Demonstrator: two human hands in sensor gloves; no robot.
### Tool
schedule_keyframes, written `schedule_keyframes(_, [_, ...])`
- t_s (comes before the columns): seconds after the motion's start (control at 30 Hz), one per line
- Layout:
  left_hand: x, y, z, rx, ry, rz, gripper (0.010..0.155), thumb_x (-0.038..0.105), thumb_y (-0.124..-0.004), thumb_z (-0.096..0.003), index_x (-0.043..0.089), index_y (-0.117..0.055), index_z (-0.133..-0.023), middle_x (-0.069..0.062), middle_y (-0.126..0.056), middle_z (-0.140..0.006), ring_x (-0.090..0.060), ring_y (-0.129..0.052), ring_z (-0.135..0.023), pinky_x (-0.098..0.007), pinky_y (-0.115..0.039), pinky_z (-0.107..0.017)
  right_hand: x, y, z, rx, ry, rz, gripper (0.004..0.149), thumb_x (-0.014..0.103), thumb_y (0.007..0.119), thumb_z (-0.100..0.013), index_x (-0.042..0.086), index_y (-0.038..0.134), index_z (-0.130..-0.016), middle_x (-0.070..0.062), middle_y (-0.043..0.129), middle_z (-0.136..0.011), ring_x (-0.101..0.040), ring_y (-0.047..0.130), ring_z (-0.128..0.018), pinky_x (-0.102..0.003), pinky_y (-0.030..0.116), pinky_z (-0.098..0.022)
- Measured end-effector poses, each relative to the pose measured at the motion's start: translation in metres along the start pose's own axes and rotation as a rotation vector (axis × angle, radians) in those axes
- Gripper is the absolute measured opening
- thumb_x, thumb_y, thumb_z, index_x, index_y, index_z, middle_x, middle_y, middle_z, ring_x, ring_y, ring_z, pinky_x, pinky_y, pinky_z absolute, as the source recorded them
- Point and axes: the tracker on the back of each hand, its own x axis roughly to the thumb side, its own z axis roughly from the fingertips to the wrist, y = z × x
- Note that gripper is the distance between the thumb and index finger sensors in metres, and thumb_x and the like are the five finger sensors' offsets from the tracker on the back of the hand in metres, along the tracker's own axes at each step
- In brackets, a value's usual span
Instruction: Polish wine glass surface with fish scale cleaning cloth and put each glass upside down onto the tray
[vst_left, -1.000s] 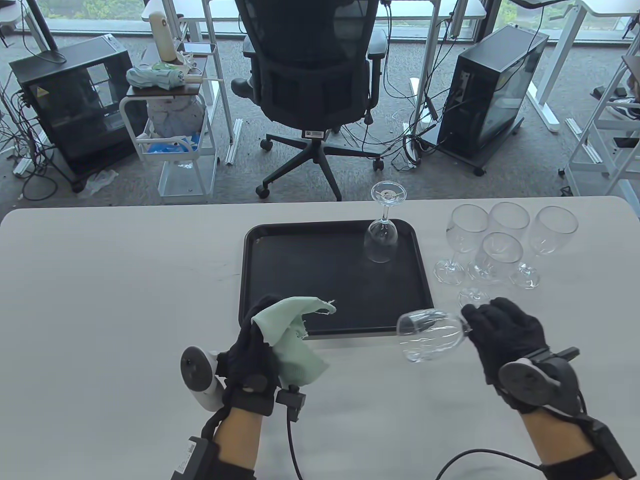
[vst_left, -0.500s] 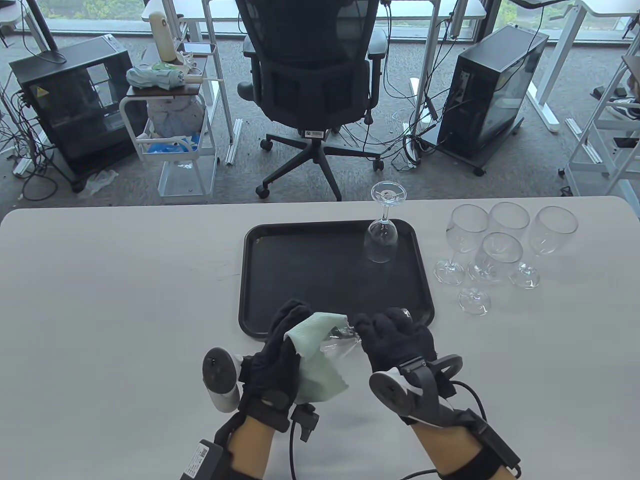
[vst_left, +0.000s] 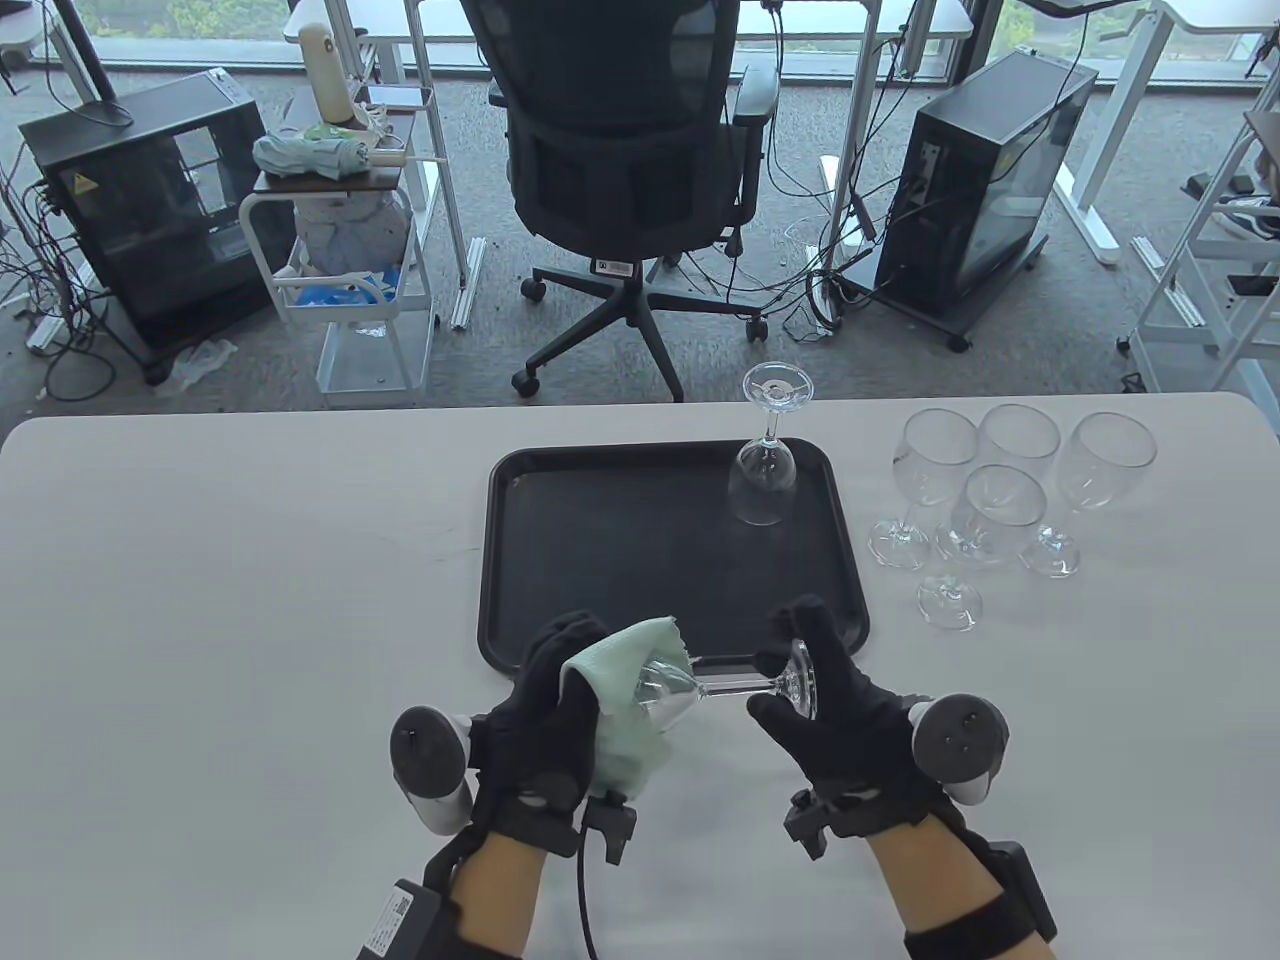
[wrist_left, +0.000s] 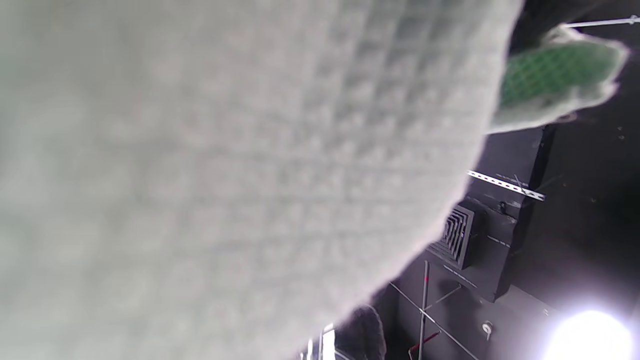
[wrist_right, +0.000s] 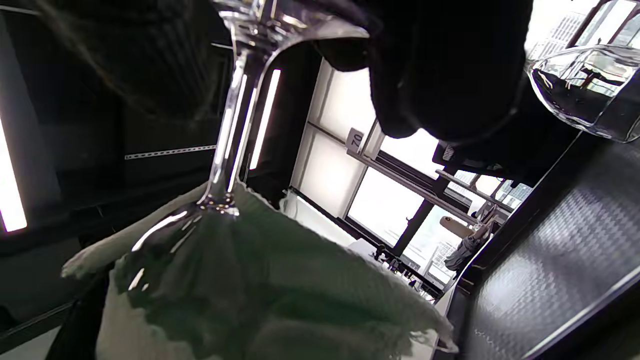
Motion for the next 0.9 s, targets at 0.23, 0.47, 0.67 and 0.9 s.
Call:
schedule_keyframes(0.23, [0.009,-0.001,-0.001,-0.046,-0.099,-0.087,0.059,0.066,-0.070,-0.0513,0.033,-0.065,-0.100,-0.004,-0.059,-0.111,-0.036,-0.068,-0.097,-0.059,-0.082,-0.052,0.005,-0.001,0.002,0.116,0.144,-0.083,0.082,0.066,0.077,-0.050,0.025,0.038,-0.110,-0.025,0.061,-0.098,-0.042,0.090,-0.052,-0.040,0.089,-0.027])
schedule_keyframes(0.47, [0.004,0.005,-0.002,-0.072,-0.007,0.040,0.059,0.066,-0.067,-0.0535,0.032,-0.063,-0.101,-0.005,-0.060,-0.111,-0.038,-0.070,-0.096,-0.059,-0.083,-0.050,0.034,0.000,0.007,-0.008,-0.358,0.433,0.089,0.060,0.082,-0.047,0.028,0.024,-0.106,-0.017,0.056,-0.101,-0.031,0.094,-0.058,-0.033,0.094,-0.034])
schedule_keyframes(0.67, [0.005,0.002,-0.001,-0.067,-0.069,-0.064,0.060,0.069,-0.069,-0.0513,0.035,-0.063,-0.101,-0.004,-0.059,-0.112,-0.036,-0.070,-0.096,-0.056,-0.085,-0.048,0.013,0.001,0.004,0.063,0.012,0.069,0.080,0.066,0.073,-0.049,0.025,0.038,-0.108,-0.023,0.065,-0.094,-0.033,0.092,-0.044,-0.035,0.089,-0.022])
schedule_keyframes(0.9, [0.000,0.006,-0.004,-0.098,0.020,-0.009,0.059,0.067,-0.067,-0.0534,0.034,-0.063,-0.102,-0.005,-0.059,-0.112,-0.038,-0.070,-0.096,-0.057,-0.085,-0.047,0.028,0.000,0.005,0.006,-0.418,0.572,0.094,0.063,0.081,-0.047,0.028,0.016,-0.106,-0.016,0.049,-0.107,-0.032,0.093,-0.063,-0.037,0.092,-0.040])
